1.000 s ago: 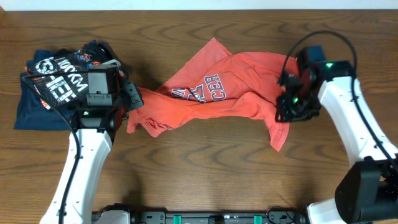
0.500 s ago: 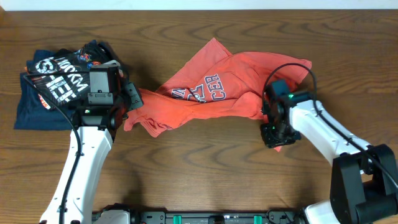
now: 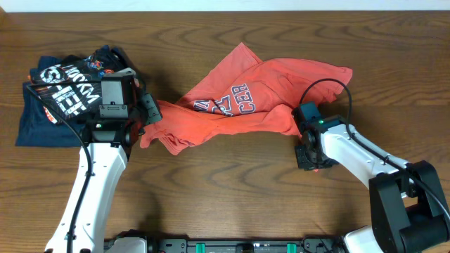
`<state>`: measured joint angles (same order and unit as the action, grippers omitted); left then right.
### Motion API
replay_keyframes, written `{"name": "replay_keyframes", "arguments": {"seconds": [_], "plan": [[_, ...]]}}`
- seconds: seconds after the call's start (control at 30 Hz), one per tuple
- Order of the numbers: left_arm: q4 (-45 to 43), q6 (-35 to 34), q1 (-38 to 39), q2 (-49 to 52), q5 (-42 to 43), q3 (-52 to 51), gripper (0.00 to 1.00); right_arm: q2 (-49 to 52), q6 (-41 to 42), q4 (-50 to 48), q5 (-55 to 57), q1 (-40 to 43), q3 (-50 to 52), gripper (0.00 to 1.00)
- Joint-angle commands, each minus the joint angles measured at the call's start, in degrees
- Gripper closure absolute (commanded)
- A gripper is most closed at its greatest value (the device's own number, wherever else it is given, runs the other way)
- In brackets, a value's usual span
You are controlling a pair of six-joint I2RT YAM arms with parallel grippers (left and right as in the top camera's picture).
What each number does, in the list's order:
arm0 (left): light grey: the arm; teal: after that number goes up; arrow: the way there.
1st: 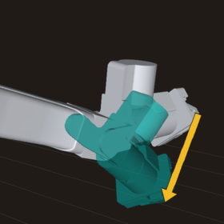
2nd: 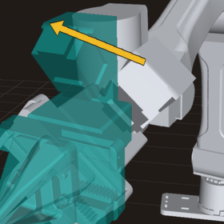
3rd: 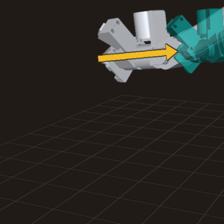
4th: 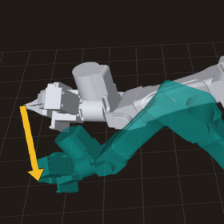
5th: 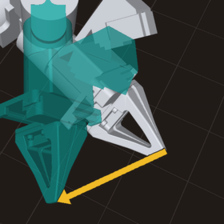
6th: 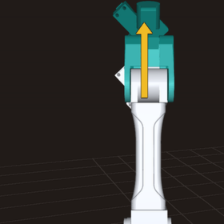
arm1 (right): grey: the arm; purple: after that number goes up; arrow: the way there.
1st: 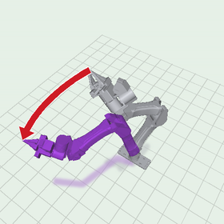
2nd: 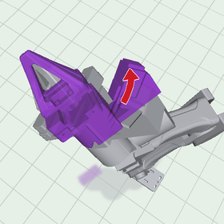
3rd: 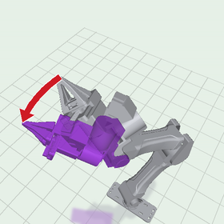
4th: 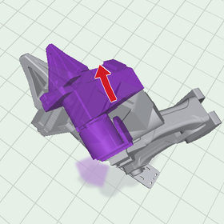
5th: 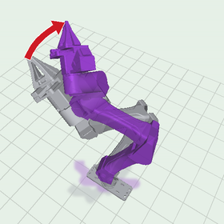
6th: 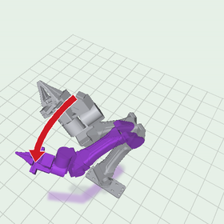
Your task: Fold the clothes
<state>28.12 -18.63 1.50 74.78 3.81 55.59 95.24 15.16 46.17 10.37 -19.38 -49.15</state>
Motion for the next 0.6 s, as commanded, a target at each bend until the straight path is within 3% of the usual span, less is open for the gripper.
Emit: {"name": "replay_keyframes", "arguments": {"seconds": [0.0,0.33,0.57], "plan": [[0.2,-0.5,-0.3,-0.1,-1.3,-0.2,0.94,0.3,2.2,-1.1,3.0,-0.5,0.2,0.76],[0.1,-0.5,-0.3,-0.1,-1.3,-0.2,0.94,0.3,2.2,-1.8,2.9,-0.5,0.2,0.99],[0.1,-0.5,-0.3,-0.1,-1.3,-0.2,0.94,0.3,4.6,-2.0,0.8,-0.5,0.2,0.99]]}}
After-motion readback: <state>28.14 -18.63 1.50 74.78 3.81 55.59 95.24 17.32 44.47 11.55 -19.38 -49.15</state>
